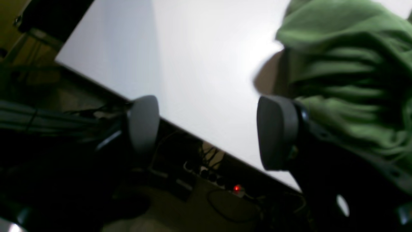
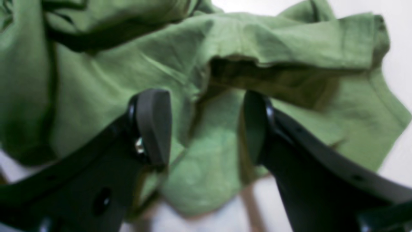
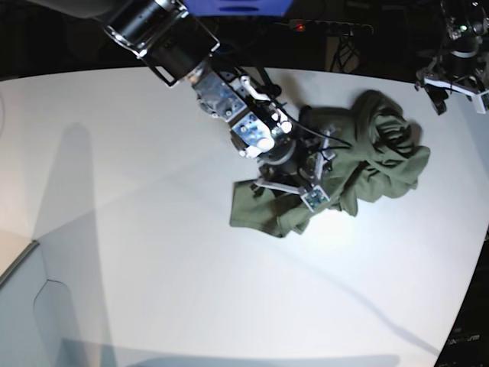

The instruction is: Layout the t-shirt on the table in an organized manner, then fold the t-shirt properly

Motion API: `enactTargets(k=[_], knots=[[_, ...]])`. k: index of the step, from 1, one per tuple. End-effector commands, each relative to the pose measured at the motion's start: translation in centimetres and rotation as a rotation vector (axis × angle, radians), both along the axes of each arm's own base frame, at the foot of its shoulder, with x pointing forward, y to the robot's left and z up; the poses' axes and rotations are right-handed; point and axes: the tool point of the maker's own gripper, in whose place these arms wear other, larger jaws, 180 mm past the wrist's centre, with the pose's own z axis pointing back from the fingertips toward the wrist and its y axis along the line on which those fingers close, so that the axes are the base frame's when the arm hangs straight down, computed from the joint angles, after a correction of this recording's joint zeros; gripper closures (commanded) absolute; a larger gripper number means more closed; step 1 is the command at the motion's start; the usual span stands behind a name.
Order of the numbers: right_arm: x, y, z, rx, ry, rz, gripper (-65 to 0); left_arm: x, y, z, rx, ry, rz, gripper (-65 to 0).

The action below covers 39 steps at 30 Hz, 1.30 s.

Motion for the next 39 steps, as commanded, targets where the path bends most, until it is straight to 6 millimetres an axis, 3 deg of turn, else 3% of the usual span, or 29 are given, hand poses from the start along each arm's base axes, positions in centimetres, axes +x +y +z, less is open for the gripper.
enactTargets(k=[1,10,12,15,18,24,26,28,34,39], knots=[[1.5,1.2,2.3,0.059,-0.045,0.002,-35.8,0.2,0.7,0.7,0.027,-0.015,-0.003,-45.9],[2.7,1.9,2.0,0.158,0.079,-0.012,-33.5,0.2,0.9,0.7,0.031,-0.013,-0.005,-45.9],[1.9,3.1,2.8,0.203,0.087,0.082,-25.1,0.3,0.9,0.7,0.031,-0.018,-0.005,-45.9],[1.8,4.2,4.2,0.248,0.055,0.166,-2.7,1.4,0.9,1.1,0.035,-0.040,-0.004,-45.9],[3.9,3.9,7.6,0.315,-0.023,0.115,0.0,1.8,0.9,1.5,0.037,-0.055,-0.008,-45.9],[8.3,-4.2,18.5,0.515,-0.290,-0.104,0.0,2.3,0.7,2.2,0.041,-0.075,-0.016,-45.9],[8.3,-6.4,20.4,0.527,-0.334,-0.143,0.0,2.5,1.0,2.5,0.052,-0.079,-0.024,-45.9],[7.8,-9.2,19.7,0.494,-0.343,-0.183,0.0,2.6,1.2,2.7,0.058,-0.079,-0.029,-45.9],[5.6,-13.9,18.1,0.499,-0.373,-0.296,0.0,4.6,1.0,3.5,0.053,-0.128,-0.032,-46.2],[4.5,-17.3,15.3,0.472,-0.329,-0.405,0.0,8.1,-3.3,2.4,-0.020,-0.156,-0.124,-46.2]])
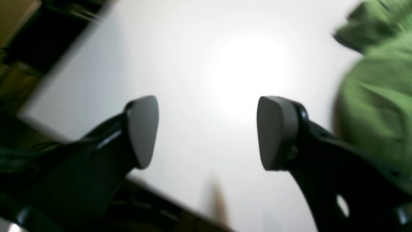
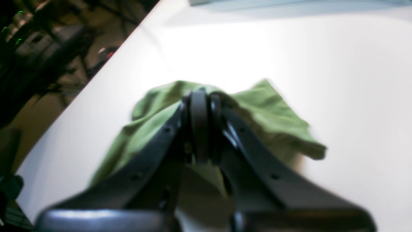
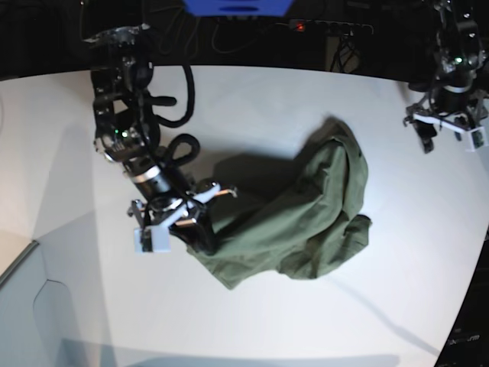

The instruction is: Layout the t-shirt on the table in an organized manner, then fold the t-shirt properly

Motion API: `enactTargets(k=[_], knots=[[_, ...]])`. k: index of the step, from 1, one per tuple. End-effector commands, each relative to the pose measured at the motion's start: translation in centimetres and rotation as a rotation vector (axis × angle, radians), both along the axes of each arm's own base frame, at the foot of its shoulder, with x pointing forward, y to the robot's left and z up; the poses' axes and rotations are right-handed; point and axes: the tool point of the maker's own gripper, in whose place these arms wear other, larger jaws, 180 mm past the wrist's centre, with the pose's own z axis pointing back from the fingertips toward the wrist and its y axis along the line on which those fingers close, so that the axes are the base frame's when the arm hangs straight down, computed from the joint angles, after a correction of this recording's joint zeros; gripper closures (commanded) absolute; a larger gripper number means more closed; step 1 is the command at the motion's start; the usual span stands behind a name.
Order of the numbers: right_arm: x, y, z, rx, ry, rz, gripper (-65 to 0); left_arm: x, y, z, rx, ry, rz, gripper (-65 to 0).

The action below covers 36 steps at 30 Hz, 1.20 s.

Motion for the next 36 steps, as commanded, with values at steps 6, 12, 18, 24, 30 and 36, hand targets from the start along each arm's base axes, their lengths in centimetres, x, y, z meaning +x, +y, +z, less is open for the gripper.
enactTargets(k=[6,12,18,24,30,36], knots=[[-0.4,-1.9,-0.1,-0.005,-0.010,-0.034,0.0,4.4,-6.2,-1.7,-0.083,-0.024,-0.135,-46.2],[-0.7,-2.2,-0.7,-0.020,0.002,-0.032,0.0,4.9,-9.2,-4.4,-0.161,0.019,-0.143,-46.2],[-1.3,-2.2,-1.3,-0.021,0.022,-0.032,0.0,4.9,-12.4,-7.8,-0.207,0.105,-0.196,-45.8],[-2.1,-2.1,-2.6,-0.020,0.060,-0.032,0.0,6.2,-15.2,-8.5,-0.237,0.115,-0.247,-40.2],[-2.8,-2.1,-3.3,-0.021,0.082,-0.030,0.0,7.6,-16.0,-7.8,-0.253,0.085,-0.246,0.0],[-2.7,-2.9,-3.4,-0.051,0.078,-0.027,0.0,11.4,-10.5,-1.2,-0.174,-0.098,-0.170,0.0]])
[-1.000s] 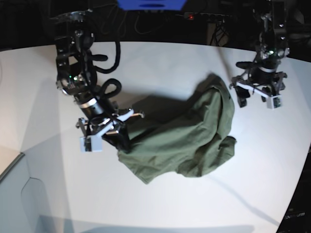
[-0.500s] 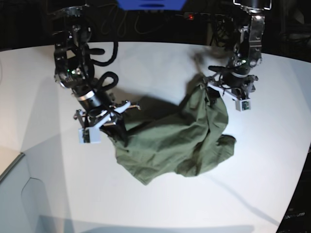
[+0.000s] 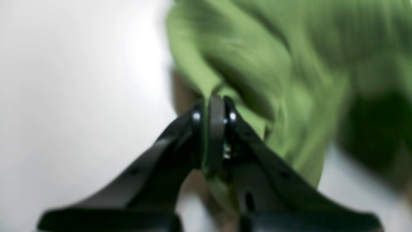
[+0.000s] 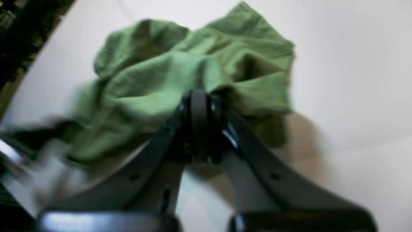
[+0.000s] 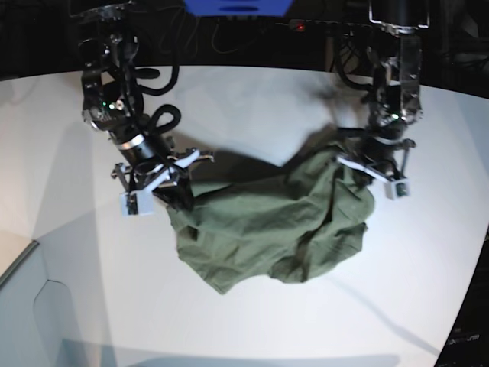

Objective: Layout the t-shirt on the table in an organized manner, then fold the t-shirt properly
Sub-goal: 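Lift the shirt high with both grippers and shake it out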

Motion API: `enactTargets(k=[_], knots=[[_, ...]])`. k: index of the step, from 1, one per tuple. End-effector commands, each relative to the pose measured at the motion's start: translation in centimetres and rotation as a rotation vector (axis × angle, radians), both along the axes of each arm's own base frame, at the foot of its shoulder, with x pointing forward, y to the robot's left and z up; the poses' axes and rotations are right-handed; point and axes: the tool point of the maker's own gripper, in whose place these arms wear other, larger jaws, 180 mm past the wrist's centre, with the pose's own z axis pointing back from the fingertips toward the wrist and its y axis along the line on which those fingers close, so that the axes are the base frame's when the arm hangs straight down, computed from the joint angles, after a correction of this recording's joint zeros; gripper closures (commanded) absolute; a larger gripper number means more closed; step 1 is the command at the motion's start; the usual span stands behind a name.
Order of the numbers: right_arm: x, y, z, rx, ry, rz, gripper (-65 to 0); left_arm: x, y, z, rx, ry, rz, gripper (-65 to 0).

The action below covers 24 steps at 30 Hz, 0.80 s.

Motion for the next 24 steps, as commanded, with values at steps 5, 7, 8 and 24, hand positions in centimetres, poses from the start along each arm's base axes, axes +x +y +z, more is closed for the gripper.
enactTargets(k=[5,7,8,24], knots=[[1.9,-1.1,3.7,0.014,-0.117,-0.026,0.0,7.3,4.6,12.0,0.077,-0.328,0.068,-0.2],[2.1,-1.4,4.9,0.017,-0.150,-0.036,0.0,9.3,5.0,15.3,0.092,-0.408,0.066,-0.2],[2.1,-1.3,5.4,0.018,-0.163,-0.035,0.0,10.2,5.0,16.7,0.092,-0.441,0.067,-0.2],[2.1,-2.1,13.9,0.104,-0.376,-0.129,0.0,18.3,1.5,32.6,0.066,-0.771,0.004,-0.2]])
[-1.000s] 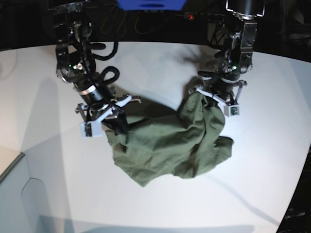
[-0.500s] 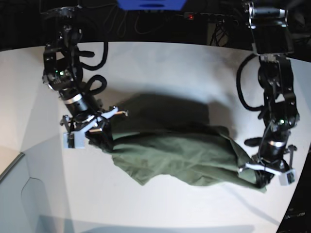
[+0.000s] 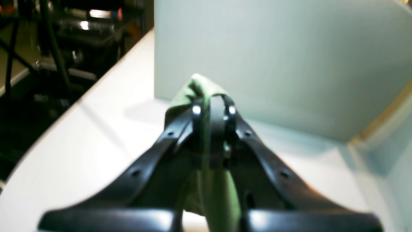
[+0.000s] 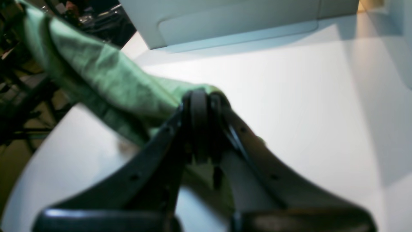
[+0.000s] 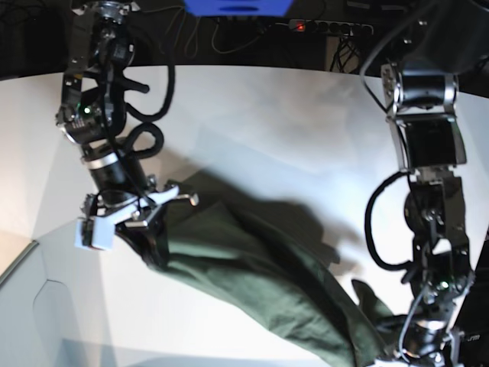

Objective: Layout the t-shirt on the table in an organized manner, then fold the t-shirt properly
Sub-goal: 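Lift the shirt high with both grippers and shake it out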

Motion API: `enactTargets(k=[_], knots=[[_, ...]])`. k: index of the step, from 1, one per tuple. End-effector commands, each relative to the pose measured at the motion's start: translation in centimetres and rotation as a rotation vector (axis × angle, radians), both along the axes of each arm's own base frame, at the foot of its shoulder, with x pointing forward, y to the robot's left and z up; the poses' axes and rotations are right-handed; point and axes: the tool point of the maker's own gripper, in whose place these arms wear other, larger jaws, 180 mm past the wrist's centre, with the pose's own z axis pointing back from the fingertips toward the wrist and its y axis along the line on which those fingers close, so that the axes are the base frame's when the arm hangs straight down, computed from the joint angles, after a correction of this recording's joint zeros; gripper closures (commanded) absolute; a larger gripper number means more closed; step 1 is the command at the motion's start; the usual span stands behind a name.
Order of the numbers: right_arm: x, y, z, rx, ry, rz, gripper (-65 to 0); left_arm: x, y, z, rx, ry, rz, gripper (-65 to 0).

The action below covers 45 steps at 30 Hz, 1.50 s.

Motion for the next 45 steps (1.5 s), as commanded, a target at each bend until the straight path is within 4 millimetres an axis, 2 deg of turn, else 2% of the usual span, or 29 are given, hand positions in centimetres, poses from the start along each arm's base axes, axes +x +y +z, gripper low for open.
enactTargets(k=[1,6,10,16,18,23,26,28,31,32,35,40,45], knots=[[0.2,0.0,2.6,0.021,-0.089,-0.001,0.0,0.2,1.0,4.1,0.011,-0.106,0.023,-0.2],[0.6,0.1,5.0,0.062,-0.169,-0.024,0.0,1.2,1.1,7.7,0.004,-0.168,0.026,-0.2],[0.2,-0.5,6.0,0.084,-0.220,-0.057,0.0,1.1,0.0,10.0,0.024,-0.216,0.002,-0.2],[-0.1,-0.7,7.4,0.120,-0.300,-0.082,0.0,-1.1,-0.3,13.9,0.048,-0.328,-0.002,-0.2],[-0.1,-0.7,8.0,0.129,-0.326,-0.086,0.0,-2.2,0.8,15.5,0.047,-0.377,0.024,-0.2],[-0.7,-0.8,10.5,0.182,-0.455,-0.115,0.0,-4.4,1.6,19.7,0.046,-0.494,0.049,-0.2],[-1.2,-1.3,11.5,0.203,-0.518,-0.139,0.0,-4.8,1.7,21.0,0.050,-0.523,0.052,-0.2],[-1.5,-1.7,11.1,0.201,-0.520,-0.156,0.0,-4.5,1.5,21.0,0.053,-0.517,0.050,-0.2],[-1.7,-2.6,10.5,0.189,-0.505,-0.181,0.0,-3.3,1.2,19.5,0.037,-0.472,0.037,-0.3],[-1.9,-2.9,9.9,0.183,-0.486,-0.191,0.0,-2.7,0.2,18.8,0.039,-0.450,0.016,-0.3],[-2.4,-3.7,7.7,0.164,-0.424,-0.216,0.0,-1.2,-1.0,14.8,0.042,-0.350,-0.014,-0.4],[-1.9,-5.8,3.1,0.135,-0.306,-0.277,0.0,3.0,-5.1,6.1,0.001,-0.116,-0.093,-0.5],[-1.8,-8.4,-0.4,0.093,-0.220,-0.332,0.0,5.3,-8.9,-1.8,-0.049,0.095,-0.148,-1.9]])
